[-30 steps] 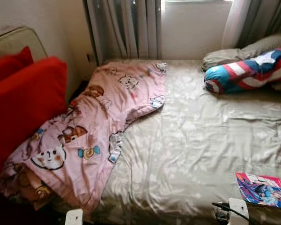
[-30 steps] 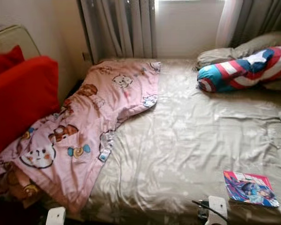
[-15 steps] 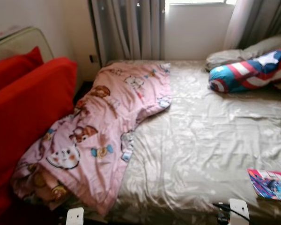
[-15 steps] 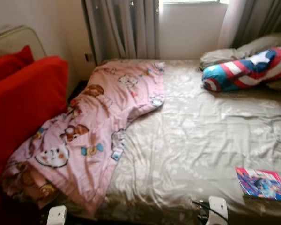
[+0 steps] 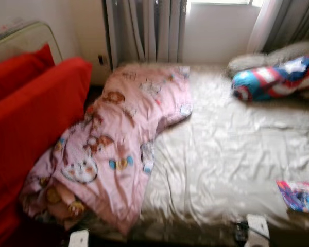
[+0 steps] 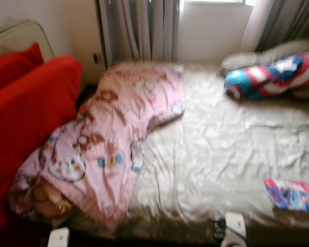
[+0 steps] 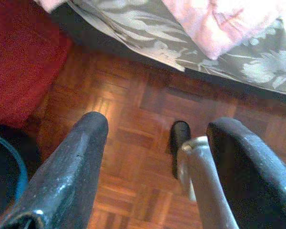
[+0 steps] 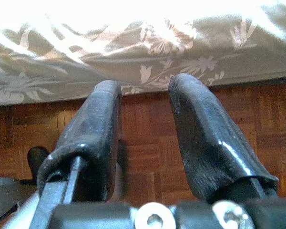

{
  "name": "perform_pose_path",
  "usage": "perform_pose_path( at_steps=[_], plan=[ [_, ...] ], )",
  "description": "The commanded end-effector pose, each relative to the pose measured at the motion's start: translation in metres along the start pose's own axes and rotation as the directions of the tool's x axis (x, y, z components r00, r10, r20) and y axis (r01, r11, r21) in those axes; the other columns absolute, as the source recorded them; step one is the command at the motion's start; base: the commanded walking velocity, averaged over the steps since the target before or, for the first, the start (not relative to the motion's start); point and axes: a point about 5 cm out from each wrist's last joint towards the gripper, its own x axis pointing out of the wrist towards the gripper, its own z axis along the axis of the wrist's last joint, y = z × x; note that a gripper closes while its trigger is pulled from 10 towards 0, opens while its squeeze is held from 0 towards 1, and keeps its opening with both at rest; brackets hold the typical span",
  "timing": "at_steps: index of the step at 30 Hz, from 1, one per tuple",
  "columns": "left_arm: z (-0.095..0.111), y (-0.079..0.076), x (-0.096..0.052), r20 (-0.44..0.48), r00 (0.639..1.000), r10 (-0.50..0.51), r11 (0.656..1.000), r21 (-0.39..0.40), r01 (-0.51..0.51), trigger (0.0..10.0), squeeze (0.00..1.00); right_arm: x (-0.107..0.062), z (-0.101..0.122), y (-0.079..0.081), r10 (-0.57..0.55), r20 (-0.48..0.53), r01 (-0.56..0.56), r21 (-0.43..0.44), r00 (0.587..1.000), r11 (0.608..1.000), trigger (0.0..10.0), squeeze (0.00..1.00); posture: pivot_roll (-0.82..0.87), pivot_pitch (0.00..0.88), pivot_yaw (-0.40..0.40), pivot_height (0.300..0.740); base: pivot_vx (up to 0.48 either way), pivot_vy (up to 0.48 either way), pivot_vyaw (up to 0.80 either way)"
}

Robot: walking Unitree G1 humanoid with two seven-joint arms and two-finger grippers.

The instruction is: Clean up the room

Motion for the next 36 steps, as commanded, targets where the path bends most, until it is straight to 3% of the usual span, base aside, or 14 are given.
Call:
perform_pose_path(
  at_steps=[1,20,36],
  plan=[
    [-0.0010,-0.0028,0.0004,-0.009,1.000,-0.004,1.000,-0.004,0.004,10.0,0.00,-0.0011,-0.0020,-0.0043,-0.009,-0.009,0.009,-0.005,1.000,1.000,10.0,0.00,-0.10,0.000,0.008,0.740,0.000,0.289,0.00],
    [-0.0003,-0.0030,0.0006,-0.009,1.000,-0.004,1.000,0.001,0.004,10.0,0.00,-0.0010,-0.0009,-0.0046,-0.004,-0.008,0.003,-0.016,1.000,1.000,10.0,0.00,-0.11,0.000,0.010,0.740,0.000,0.257,0.00],
    [0.0013,-0.0039,0.0008,-0.002,1.000,-0.015,1.000,-0.006,0.015,10.0,0.00,-0.0003,0.0018,-0.0035,0.004,0.003,-0.004,-0.019,1.000,1.000,10.0,0.00,-0.11,0.000,0.007,0.740,0.000,0.000,0.77]
  ],
)
